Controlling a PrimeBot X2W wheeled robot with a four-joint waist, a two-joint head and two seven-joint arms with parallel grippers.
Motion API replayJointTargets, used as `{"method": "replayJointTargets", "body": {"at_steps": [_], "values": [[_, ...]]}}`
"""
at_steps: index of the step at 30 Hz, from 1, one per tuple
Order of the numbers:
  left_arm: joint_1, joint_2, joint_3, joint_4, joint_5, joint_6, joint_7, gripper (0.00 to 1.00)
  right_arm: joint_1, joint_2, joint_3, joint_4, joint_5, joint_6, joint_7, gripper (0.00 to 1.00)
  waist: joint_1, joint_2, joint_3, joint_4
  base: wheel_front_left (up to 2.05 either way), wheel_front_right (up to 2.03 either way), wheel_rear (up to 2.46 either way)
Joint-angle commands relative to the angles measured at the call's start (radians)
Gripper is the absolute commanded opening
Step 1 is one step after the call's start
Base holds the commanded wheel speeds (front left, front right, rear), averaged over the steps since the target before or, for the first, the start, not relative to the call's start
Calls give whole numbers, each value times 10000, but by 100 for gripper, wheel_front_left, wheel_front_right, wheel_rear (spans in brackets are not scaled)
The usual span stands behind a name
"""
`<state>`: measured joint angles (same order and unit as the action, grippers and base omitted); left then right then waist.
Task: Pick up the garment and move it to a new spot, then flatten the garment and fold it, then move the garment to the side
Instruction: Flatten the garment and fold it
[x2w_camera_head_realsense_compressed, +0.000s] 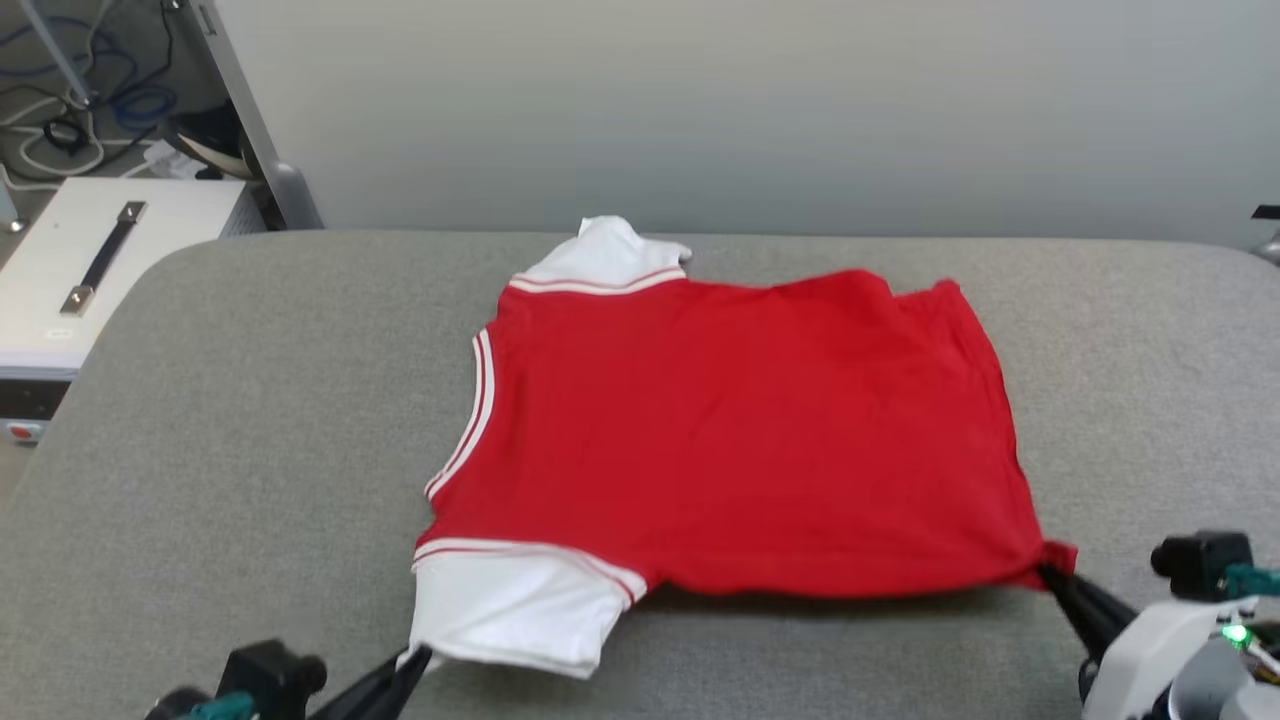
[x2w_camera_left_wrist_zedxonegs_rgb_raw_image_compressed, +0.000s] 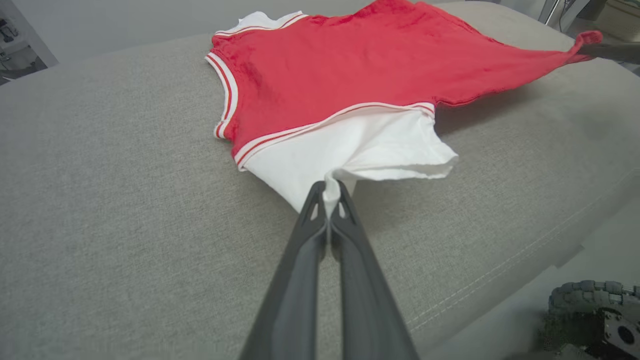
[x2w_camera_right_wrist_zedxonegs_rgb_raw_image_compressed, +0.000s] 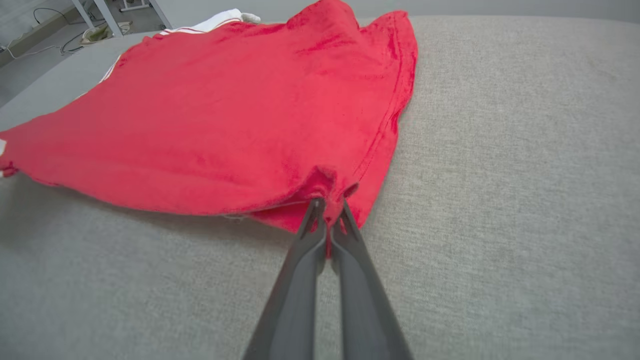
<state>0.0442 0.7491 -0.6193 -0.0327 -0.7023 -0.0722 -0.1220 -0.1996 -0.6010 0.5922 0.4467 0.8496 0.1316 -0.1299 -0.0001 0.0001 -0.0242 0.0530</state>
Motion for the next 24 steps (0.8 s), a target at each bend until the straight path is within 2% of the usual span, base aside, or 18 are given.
{"method": "replayJointTargets", "body": {"at_steps": [1,8,10,12,18,24], "values": [[444,181,16,-155,-222,-51,-20,0,349,-89,44,-209,1,-9,212,0,1,-1,-292,-72,0,0,0],[1445,714,39,-869,-657,-42,-151,0,1773,-440,-573,-1399,327,-9,1150,0,1,-1,-434,-29,0,0,0],[1440,889,252,-1177,-655,36,-353,0,2465,-558,-1285,-2386,406,-9,1571,0,1,-1,-346,6,0,0,0],[1250,941,313,-1253,-559,19,-381,0,2665,-560,-1661,-2868,288,-9,1811,0,1,-1,-265,6,0,0,0],[40,755,562,-1298,-441,-32,-194,0,2583,-144,-2818,-3917,-169,-9,2757,0,1,-1,336,-64,0,0,0],[-1431,615,682,-1001,-289,-185,231,0,1737,468,-3567,-4281,-718,-9,3768,0,1,-1,1259,-294,0,0,0]]}}
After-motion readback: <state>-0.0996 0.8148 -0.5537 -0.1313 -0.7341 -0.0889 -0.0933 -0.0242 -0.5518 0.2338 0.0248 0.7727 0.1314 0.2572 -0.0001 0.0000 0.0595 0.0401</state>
